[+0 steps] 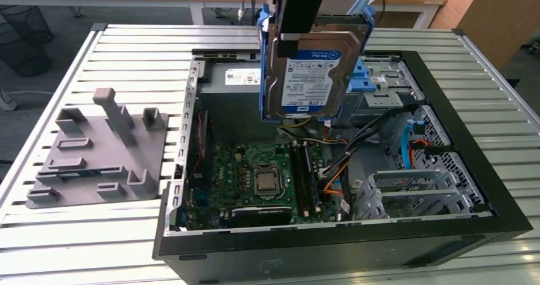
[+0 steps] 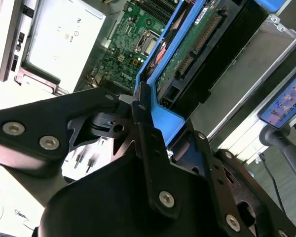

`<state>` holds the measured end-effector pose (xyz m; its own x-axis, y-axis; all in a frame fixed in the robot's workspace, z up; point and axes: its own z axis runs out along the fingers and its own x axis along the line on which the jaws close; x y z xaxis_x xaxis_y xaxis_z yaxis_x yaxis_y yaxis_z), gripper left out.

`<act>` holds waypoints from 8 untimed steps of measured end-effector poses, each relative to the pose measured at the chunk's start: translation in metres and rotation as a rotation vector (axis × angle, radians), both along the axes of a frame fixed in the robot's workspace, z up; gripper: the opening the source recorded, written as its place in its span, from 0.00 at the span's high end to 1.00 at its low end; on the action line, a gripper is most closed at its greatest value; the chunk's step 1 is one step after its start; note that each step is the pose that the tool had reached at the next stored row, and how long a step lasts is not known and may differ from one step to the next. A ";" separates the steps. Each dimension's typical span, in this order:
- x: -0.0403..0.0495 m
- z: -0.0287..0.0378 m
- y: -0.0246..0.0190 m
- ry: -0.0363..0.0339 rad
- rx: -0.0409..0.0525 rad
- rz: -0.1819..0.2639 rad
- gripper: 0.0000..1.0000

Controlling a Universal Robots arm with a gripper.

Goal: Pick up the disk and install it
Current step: 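Insert the disk into the insertion slot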

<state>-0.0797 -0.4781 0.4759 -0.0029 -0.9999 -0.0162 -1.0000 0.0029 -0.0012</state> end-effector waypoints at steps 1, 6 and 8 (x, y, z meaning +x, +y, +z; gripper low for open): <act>0.0001 0.0000 -0.0018 0.0000 0.0000 0.000 0.64; 0.0011 -0.0001 -0.0082 0.0000 0.0001 0.000 0.64; 0.0011 0.0000 -0.0082 0.0000 0.0000 0.000 0.64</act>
